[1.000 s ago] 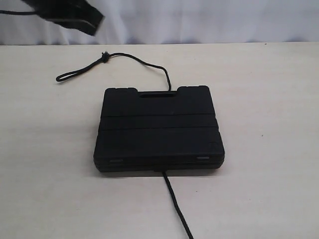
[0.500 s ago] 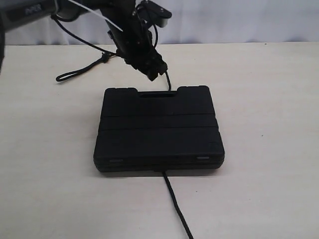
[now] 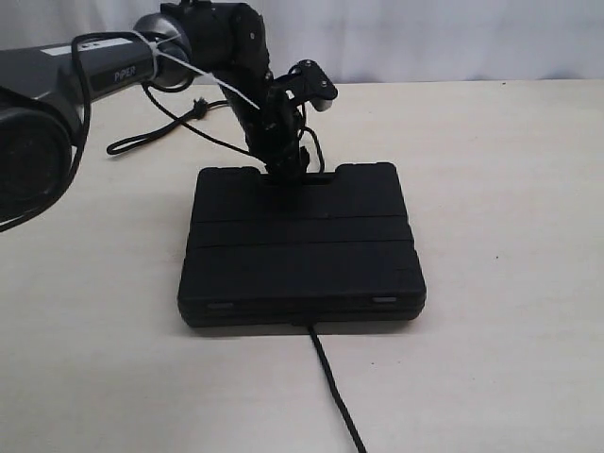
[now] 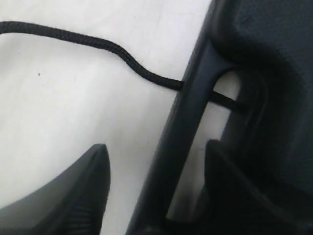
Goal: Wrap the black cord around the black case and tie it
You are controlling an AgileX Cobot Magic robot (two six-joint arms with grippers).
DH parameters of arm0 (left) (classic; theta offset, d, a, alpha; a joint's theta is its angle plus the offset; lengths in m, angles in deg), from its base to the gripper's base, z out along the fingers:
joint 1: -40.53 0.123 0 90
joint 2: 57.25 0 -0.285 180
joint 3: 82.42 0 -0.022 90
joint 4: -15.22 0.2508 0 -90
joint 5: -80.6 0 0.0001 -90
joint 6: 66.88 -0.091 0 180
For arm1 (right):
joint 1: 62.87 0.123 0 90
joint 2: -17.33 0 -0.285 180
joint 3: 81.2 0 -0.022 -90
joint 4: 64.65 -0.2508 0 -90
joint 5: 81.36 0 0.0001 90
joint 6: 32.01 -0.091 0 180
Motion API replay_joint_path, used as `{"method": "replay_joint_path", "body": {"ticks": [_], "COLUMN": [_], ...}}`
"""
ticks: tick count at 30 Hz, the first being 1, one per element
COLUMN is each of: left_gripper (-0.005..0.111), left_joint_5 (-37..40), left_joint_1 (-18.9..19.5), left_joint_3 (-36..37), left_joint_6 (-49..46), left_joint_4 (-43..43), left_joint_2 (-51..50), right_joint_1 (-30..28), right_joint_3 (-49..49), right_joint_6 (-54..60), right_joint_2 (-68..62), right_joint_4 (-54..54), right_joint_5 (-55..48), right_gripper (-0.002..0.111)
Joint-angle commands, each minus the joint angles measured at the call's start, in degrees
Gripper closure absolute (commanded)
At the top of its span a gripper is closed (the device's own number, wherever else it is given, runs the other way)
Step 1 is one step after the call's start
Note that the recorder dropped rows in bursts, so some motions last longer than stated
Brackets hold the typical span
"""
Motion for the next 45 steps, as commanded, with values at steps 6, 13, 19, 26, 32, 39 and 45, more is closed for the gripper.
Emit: {"method": "replay_joint_path", "body": {"ticks": [6,13,19,26,32,39,45], "left_gripper": [0.063,0.107,0.107,0.107,0.107,0.107,0.107], "left_joint_5": [-3.4,2.8,9.9,10.7,10.7,10.7,10.7], "left_joint_1": [-0.2,-0.2,0.2,1.6,2.3,2.2,2.2], "left_joint_3": [-0.3,-2.3,-6.9,-7.5,-7.5,-7.5,-7.5], "left_joint_6": [-2.9,1.9,8.4,17.9,23.4,30.8,38.3], "left_joint_4": [-1.6,-2.5,-5.1,-5.4,-3.8,-6.0,-9.2], "left_joint_2": [-3.5,-3.1,-2.6,1.1,2.6,4.6,6.4], "right_joint_1": [0.0,0.0,0.0,0.0,0.0,0.0,1.9], "right_joint_3": [0.0,0.0,0.0,0.0,-5.1,-16.5,-26.7], "right_joint_6": [0.5,0.5,0.5,0.5,9.8,26.7,44.1], "right_joint_2": [0.4,0.4,0.4,0.4,0.4,-12.0,-27.8], "right_joint_4": [0.5,0.5,0.5,0.5,0.5,0.5,0.0], "right_joint_5": [-1.5,-1.5,-1.5,-2.0,-9.8,-21.1,-28.3], "right_gripper": [0.104,0.104,0.104,0.104,0.104,0.104,0.104]}}
